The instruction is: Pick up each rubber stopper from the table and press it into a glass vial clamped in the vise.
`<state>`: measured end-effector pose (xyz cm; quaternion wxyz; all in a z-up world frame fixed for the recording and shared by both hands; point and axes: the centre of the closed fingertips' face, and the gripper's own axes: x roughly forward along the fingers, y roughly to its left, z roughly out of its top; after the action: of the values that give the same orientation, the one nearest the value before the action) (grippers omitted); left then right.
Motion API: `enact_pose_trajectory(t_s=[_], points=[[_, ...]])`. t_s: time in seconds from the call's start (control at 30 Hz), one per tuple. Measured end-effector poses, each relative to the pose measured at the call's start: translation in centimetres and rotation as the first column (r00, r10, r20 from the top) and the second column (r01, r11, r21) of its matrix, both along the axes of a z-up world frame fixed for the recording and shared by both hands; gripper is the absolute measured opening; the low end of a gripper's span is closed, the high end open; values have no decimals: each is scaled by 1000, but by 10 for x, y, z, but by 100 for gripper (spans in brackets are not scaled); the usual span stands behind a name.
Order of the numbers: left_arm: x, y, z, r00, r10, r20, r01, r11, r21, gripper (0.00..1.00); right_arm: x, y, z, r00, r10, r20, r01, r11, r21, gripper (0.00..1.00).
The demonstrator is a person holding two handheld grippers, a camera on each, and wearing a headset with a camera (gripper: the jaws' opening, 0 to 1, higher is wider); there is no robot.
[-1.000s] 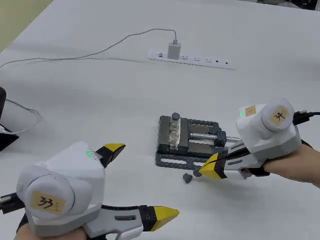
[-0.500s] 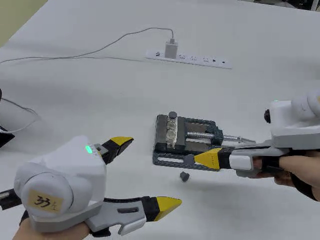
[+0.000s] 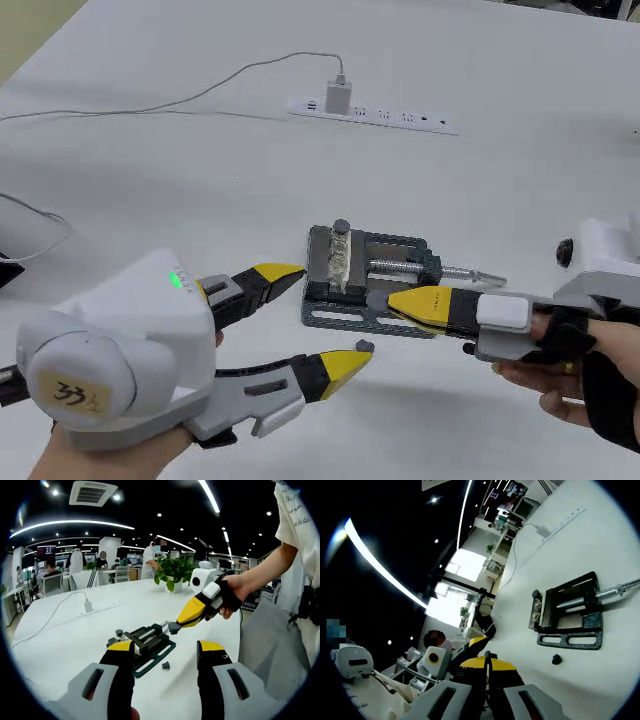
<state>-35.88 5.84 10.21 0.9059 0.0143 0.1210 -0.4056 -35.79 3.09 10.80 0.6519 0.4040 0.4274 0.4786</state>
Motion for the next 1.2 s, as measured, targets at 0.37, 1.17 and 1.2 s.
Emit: enact_pose_trajectory(t_s=[0.37, 1.17, 1.2], points=[[-3, -13, 13, 998, -51, 42, 52, 998, -22, 27, -1, -3, 7, 983, -43, -180, 64, 992, 112, 0], [-9, -26, 18, 993, -114, 30, 116, 991, -70, 5, -18, 2, 14, 972, -18, -233, 57, 985, 164, 0], [-10, -27, 18, 993, -115, 32, 117, 991, -73, 5, -18, 2, 14, 970, -19, -243, 61, 983, 170, 0]])
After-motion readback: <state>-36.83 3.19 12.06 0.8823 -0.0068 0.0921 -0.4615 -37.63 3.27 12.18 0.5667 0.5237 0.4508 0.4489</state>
